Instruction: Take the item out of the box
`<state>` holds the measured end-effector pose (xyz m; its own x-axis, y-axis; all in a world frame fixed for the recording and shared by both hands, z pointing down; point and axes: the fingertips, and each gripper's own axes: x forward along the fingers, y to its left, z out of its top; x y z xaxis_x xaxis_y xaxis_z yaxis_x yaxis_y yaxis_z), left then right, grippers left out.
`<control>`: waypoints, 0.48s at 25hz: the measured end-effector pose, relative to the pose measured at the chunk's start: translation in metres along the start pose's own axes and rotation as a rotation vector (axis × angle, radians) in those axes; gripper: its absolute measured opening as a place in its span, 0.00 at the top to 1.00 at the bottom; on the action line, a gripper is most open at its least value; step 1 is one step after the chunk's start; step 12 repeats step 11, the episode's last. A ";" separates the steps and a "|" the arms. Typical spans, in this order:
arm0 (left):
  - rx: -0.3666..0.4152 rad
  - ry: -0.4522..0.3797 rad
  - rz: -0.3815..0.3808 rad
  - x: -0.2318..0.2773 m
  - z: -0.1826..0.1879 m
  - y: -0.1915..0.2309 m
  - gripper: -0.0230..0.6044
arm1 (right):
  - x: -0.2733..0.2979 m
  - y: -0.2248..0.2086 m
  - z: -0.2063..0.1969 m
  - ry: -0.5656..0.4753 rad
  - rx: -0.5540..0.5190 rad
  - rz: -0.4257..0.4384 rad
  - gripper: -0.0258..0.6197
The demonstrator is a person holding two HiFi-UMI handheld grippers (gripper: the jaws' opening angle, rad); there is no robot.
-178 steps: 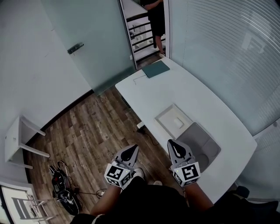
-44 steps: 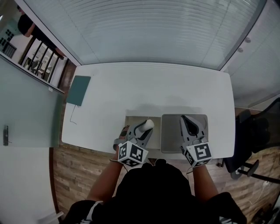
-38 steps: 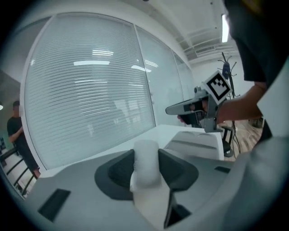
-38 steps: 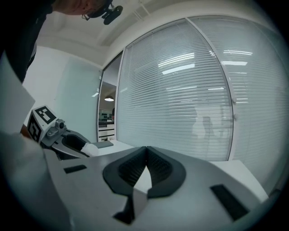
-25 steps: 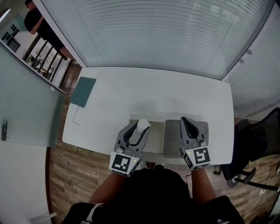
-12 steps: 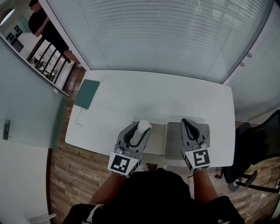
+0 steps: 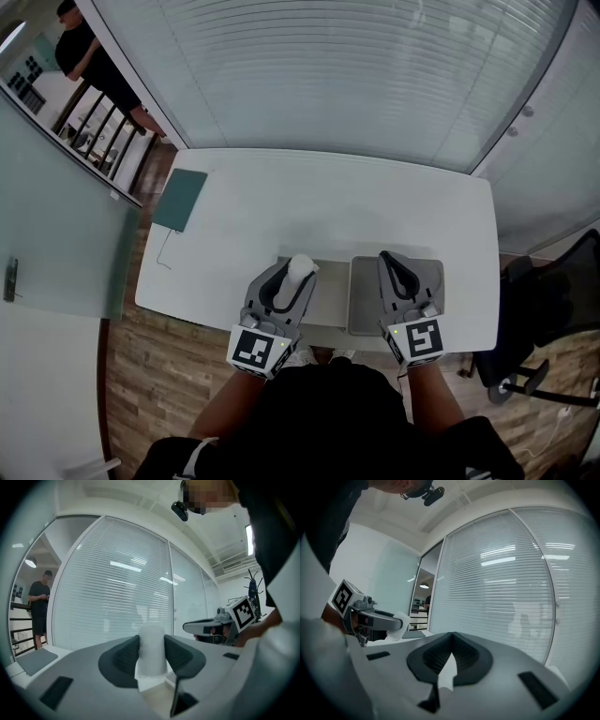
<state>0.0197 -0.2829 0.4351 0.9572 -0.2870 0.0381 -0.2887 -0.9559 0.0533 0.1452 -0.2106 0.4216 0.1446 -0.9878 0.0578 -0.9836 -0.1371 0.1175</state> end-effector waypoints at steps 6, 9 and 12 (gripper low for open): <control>0.011 0.031 0.002 -0.001 -0.008 0.000 0.68 | 0.000 0.008 0.002 -0.019 0.013 0.000 0.95; 0.025 0.027 -0.001 0.003 -0.006 -0.002 0.68 | -0.002 0.008 0.005 -0.036 0.005 -0.016 0.95; 0.031 0.027 -0.004 0.005 -0.006 -0.003 0.68 | -0.003 0.007 0.005 -0.043 0.003 -0.026 0.95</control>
